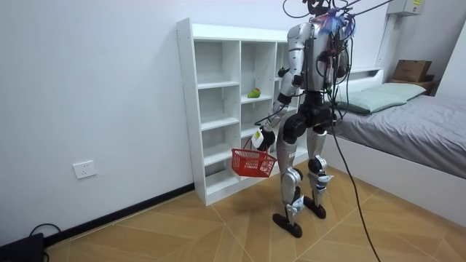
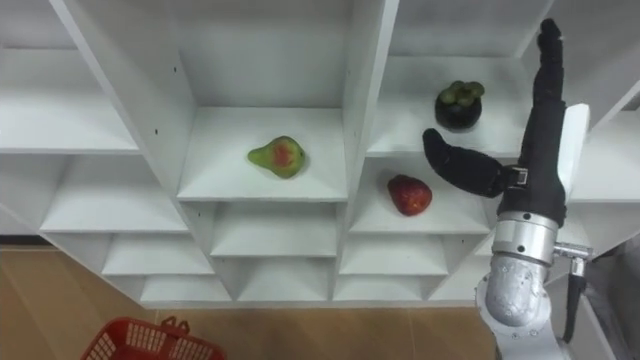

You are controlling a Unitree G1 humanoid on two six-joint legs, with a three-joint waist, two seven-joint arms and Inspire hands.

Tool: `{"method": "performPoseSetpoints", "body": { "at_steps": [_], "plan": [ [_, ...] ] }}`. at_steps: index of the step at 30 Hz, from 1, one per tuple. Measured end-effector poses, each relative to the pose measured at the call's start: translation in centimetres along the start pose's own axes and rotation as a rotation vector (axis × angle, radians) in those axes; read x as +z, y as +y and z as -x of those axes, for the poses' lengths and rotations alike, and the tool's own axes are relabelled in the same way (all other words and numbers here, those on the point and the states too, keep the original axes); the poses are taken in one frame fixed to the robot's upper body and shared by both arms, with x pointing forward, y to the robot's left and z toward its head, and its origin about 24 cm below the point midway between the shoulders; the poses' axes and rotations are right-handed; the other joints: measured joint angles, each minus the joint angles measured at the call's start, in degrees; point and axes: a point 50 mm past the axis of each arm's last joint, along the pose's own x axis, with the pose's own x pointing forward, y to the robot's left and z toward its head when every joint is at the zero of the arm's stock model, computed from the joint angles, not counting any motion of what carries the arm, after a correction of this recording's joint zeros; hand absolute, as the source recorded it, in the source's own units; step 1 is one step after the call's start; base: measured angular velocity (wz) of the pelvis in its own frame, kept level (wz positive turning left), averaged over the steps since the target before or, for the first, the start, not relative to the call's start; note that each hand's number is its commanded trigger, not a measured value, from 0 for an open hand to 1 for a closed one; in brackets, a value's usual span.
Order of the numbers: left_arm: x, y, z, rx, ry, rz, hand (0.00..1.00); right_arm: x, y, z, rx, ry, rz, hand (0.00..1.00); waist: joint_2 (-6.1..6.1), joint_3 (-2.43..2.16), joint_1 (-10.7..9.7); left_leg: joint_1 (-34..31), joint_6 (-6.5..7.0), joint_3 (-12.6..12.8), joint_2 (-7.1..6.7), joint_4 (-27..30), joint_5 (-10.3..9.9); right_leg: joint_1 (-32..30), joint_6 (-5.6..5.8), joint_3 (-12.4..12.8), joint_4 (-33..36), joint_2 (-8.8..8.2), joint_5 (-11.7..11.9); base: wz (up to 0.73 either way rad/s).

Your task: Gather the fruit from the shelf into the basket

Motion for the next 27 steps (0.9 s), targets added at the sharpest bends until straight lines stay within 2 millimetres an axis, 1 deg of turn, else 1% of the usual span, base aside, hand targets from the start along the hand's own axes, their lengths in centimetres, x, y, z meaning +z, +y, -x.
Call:
{"method": "performPoseSetpoints", "body": {
  "at_steps": [4, 8, 14, 20, 24, 27],
  "plan": [
    [0.4, -0.3, -0.1, -0.005, -0.009, 0.008, 1.0, -0.5, 0.3, 0.2, 0.028, 0.021, 0.009, 0.0, 0.05, -0.01, 0.8, 0.03, 0.01, -0.04, 0.0, 0.12, 0.01, 0.17, 0.0, 0.01, -0.01, -0.03, 0.0, 0.0],
    [0.3, -0.6, -0.1, -0.016, -0.008, 0.015, 1.0, -0.5, 0.4, 0.2, 0.036, 0.026, 0.012, 0.0, 0.04, -0.01, 1.13, 0.05, 0.01, -0.1, 0.0, 0.15, 0.01, 0.29, 0.0, 0.01, -0.02, -0.04, 0.0, 0.0],
    [0.2, -0.9, 0.0, -0.028, -0.003, 0.029, 1.0, -0.1, 0.6, -0.6, 0.029, 0.009, 0.007, 0.0, 0.05, 0.01, 1.15, 0.09, 0.01, -0.2, -0.01, 0.28, 0.01, 0.44, 0.0, 0.03, -0.01, -0.04, 0.0, 0.0],
    [0.3, -0.9, 0.0, -0.026, -0.002, 0.037, 1.0, 0.1, 0.5, -1.2, 0.011, 0.004, -0.002, 0.0, -0.06, 0.02, 1.12, 0.06, 0.02, -0.62, -0.03, 0.33, 0.01, 0.47, 0.0, -0.53, -0.02, -0.09, 0.0, 0.03],
    [0.2, -0.8, 0.0, -0.021, 0.003, 0.043, 1.0, -0.6, 0.5, -1.5, 0.008, 0.036, 0.004, 0.0, -0.22, 0.03, 1.08, 0.12, 0.02, -0.72, -0.03, 0.38, 0.01, 0.65, 0.0, -0.75, -0.02, -0.11, 0.0, 0.0],
    [0.2, -0.8, 0.0, -0.023, 0.001, 0.043, 1.0, -0.7, 0.5, -1.4, 0.003, 0.051, -0.014, 0.0, -0.24, 0.04, 1.14, 0.15, 0.02, -0.73, -0.02, 0.44, 0.01, 0.6, 0.0, -0.86, -0.04, -0.11, 0.0, 0.0]
  ]
}}
